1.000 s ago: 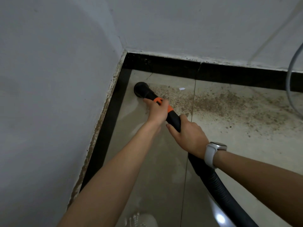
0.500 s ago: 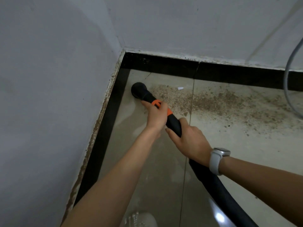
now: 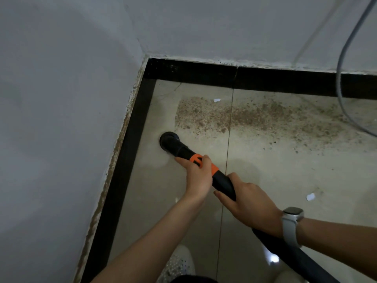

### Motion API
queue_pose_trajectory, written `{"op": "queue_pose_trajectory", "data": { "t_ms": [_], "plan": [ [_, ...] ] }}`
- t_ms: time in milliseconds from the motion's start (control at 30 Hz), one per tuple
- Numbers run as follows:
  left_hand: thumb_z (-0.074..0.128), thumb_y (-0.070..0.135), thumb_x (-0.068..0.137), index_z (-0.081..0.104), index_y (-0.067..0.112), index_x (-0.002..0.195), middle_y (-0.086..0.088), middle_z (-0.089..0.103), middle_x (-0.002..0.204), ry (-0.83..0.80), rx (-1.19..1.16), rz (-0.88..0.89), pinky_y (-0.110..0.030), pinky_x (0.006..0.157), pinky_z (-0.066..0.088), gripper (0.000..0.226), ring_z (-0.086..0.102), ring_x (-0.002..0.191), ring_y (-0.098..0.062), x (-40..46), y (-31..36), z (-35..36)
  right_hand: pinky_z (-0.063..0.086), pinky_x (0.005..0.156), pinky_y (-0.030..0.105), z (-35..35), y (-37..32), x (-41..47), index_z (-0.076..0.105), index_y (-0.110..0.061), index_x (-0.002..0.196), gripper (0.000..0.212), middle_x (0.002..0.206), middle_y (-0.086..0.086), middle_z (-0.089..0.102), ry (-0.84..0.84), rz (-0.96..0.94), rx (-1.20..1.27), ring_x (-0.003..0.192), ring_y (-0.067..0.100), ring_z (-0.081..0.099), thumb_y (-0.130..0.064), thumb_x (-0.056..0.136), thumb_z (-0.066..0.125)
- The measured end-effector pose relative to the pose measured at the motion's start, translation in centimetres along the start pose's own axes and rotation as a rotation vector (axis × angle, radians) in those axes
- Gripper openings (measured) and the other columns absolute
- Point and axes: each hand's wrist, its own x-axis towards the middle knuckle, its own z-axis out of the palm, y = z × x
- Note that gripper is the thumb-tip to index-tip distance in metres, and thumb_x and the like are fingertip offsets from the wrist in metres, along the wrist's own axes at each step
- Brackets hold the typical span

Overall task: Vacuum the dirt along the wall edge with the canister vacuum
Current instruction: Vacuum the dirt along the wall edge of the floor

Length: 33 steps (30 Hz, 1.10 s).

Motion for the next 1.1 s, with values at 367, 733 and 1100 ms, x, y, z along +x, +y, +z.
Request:
{"op": "queue_pose_trajectory", "data": {
  "t_ms": [367, 733, 1100],
  "plan": [
    [0.043, 0.026, 0.098, -0.024, 0.01, 0.146, 0.013, 0.045, 0.079, -0.032, -0.031, 0.017, -0.016, 0.056, 0.036, 0.084, 0.047, 0.067, -0.001, 2.8, 3.1, 1.9, 0.031, 0.053, 0.034, -1.1, 0.9, 3.1, 0.035, -0.022, 0.09, 0.031, 0.066, -0.002, 0.048, 0.09, 0.085, 0.078, 0.074, 0.033, 0.061, -0.048, 0.09, 0.051],
    [0.043, 0.022, 0.097, -0.022, 0.013, 0.147, -0.005, 0.051, 0.108, -0.114, -0.054, 0.075, -0.035, 0.087, 0.048, 0.083, 0.053, 0.091, -0.018, 7.4, 6.9, 1.3, 0.025, 0.045, 0.032, -1.7, -0.6, 8.3, 0.032, -0.02, 0.089, 0.034, 0.06, -0.008, 0.038, 0.207, 0.122, 0.04, 0.055, 0.025, 0.043, -0.051, 0.092, 0.046],
    [0.045, 0.022, 0.096, -0.022, 0.011, 0.147, -0.005, 0.059, 0.093, -0.142, -0.011, 0.095, -0.032, 0.075, 0.051, 0.084, 0.057, 0.08, -0.017, 11.2, 10.7, 0.6, 0.052, 0.063, 0.046, -3.8, -2.3, 13.0, 0.042, -0.01, 0.099, 0.037, 0.082, 0.013, 0.061, 0.136, 0.134, 0.24, 0.068, 0.036, 0.061, -0.046, 0.094, 0.047]
  ]
}}
